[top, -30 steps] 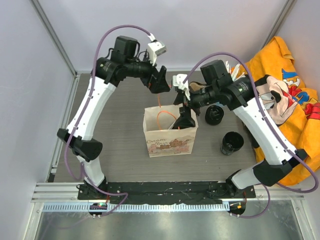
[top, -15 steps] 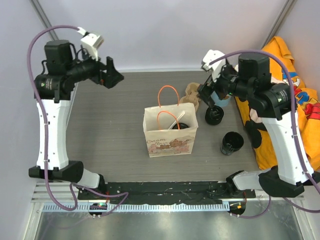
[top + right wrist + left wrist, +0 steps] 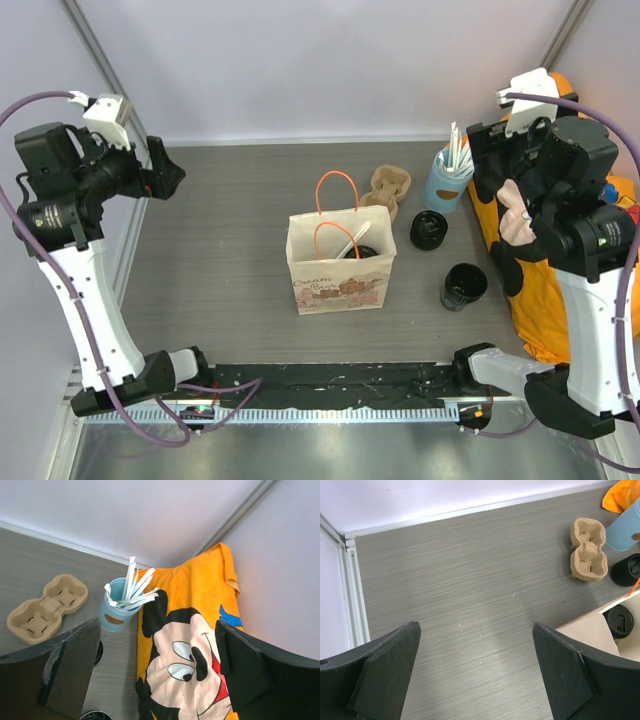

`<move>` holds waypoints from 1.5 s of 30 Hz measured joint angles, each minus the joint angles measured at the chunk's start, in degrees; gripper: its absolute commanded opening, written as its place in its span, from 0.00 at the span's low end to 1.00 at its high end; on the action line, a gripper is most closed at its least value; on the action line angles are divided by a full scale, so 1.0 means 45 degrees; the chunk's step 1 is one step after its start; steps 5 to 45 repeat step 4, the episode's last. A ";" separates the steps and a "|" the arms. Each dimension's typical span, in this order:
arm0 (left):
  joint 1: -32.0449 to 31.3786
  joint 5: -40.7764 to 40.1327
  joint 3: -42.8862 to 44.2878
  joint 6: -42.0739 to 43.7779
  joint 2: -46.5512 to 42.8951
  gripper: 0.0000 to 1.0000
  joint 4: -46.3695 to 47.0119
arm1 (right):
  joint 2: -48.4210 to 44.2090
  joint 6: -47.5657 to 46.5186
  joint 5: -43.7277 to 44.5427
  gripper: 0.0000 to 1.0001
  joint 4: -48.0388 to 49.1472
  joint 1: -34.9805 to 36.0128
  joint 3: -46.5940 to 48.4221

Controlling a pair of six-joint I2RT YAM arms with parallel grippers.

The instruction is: Pack the takeout coffee

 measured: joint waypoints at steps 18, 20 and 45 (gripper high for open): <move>0.0107 0.0209 0.0019 -0.0087 -0.0189 1.00 -0.0039 | -0.0112 0.0204 0.0520 1.00 0.0476 -0.0165 -0.0102; 0.0107 0.0209 0.0019 -0.0087 -0.0189 1.00 -0.0039 | -0.0112 0.0204 0.0520 1.00 0.0476 -0.0165 -0.0102; 0.0107 0.0209 0.0019 -0.0087 -0.0189 1.00 -0.0039 | -0.0112 0.0204 0.0520 1.00 0.0476 -0.0165 -0.0102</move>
